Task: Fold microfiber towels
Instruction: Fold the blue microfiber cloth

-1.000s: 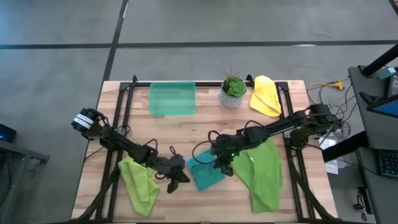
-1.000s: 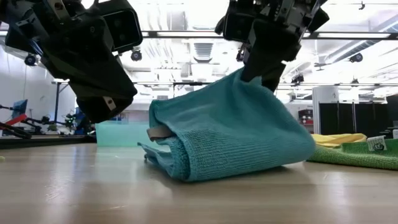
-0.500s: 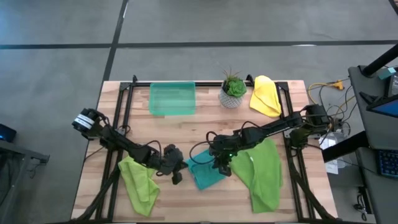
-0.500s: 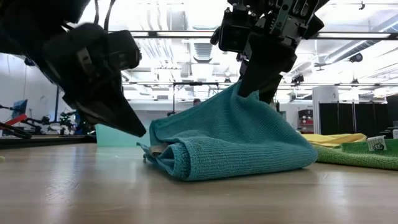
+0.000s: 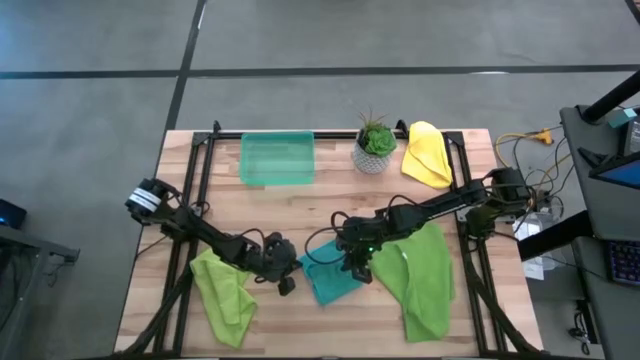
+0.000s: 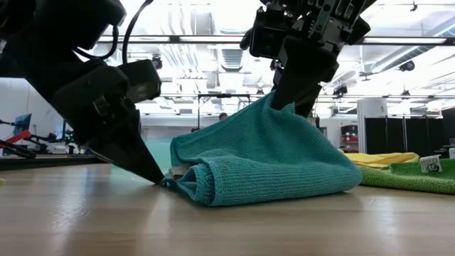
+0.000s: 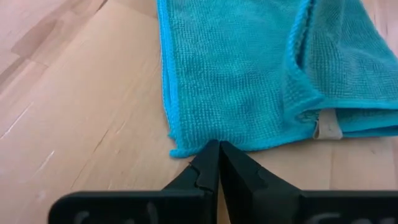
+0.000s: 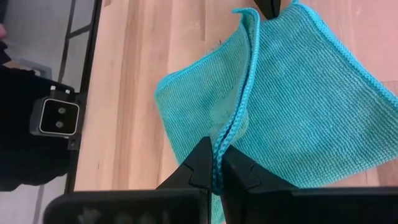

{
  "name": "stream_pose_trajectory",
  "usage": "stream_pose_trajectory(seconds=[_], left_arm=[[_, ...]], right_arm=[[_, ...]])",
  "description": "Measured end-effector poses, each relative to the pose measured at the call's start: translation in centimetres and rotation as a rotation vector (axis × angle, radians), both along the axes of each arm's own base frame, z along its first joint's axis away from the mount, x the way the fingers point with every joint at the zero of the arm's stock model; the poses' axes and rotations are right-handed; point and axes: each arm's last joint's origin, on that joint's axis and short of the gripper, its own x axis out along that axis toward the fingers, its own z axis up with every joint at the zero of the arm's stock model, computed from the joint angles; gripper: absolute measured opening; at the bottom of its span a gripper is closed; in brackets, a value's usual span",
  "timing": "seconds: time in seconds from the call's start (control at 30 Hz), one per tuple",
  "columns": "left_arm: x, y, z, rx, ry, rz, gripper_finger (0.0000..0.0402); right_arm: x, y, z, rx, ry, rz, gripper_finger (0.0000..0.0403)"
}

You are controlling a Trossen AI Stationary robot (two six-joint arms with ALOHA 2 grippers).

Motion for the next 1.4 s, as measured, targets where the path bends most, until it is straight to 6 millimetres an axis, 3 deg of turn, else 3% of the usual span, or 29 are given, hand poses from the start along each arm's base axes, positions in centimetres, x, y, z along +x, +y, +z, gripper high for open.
stream_pose_trajectory(seconds=[0.8,1.13,1.4], left_arm=[[0.1,0.1,-0.1,0.0,0.004,0.004,0.0],[0.1,0.3,-0.1,-0.003,0.005,0.006,0.0],[0.2,0.4,-0.1,-0.015,0.01,0.0,0.0]], right_arm=[[0.8,-4.0,0.2,-0.089,-0.098,-0.004,0.0009],[1.9,-4.6,-2.0,-0.116,-0.093,-0.004,0.0009],[2.2,-6.4,-2.4,-0.165,-0.115,-0.021,0.0009]])
